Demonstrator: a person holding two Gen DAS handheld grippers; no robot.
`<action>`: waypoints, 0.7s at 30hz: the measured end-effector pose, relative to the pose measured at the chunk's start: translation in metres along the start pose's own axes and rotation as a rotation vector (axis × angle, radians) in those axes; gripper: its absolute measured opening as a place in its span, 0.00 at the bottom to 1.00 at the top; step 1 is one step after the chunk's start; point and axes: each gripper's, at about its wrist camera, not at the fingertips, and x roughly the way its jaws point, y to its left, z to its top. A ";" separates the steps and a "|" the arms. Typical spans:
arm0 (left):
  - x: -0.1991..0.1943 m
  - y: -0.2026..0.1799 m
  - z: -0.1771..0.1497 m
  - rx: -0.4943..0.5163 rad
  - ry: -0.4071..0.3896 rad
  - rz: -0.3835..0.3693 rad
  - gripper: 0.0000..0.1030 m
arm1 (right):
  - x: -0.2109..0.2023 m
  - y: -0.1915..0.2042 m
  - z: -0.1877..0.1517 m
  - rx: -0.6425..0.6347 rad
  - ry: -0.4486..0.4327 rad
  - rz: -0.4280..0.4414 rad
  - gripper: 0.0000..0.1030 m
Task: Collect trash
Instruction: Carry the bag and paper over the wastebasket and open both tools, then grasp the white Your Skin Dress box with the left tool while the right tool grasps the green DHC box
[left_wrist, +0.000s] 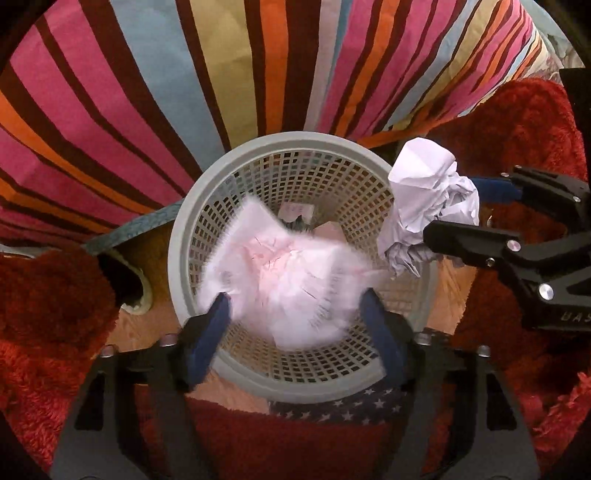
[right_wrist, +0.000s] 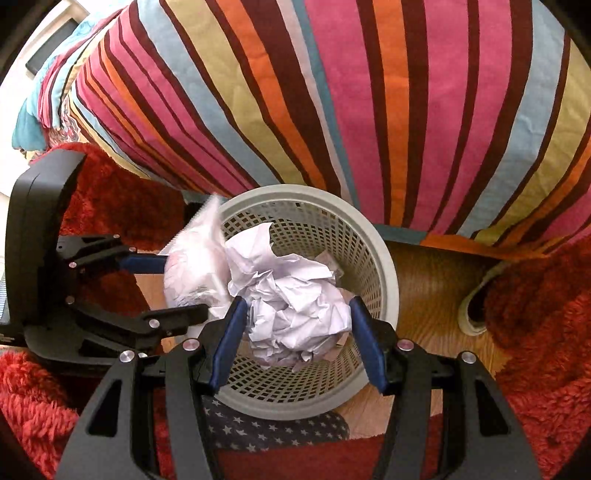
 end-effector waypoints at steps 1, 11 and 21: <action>0.000 0.000 0.000 0.000 0.001 0.007 0.84 | 0.000 0.000 0.000 0.000 0.002 0.003 0.54; 0.000 0.003 0.000 -0.013 0.007 0.032 0.85 | 0.007 -0.008 0.001 0.017 0.007 -0.007 0.77; 0.001 0.004 -0.001 -0.015 0.018 0.030 0.85 | 0.007 -0.012 -0.001 0.029 0.018 -0.011 0.77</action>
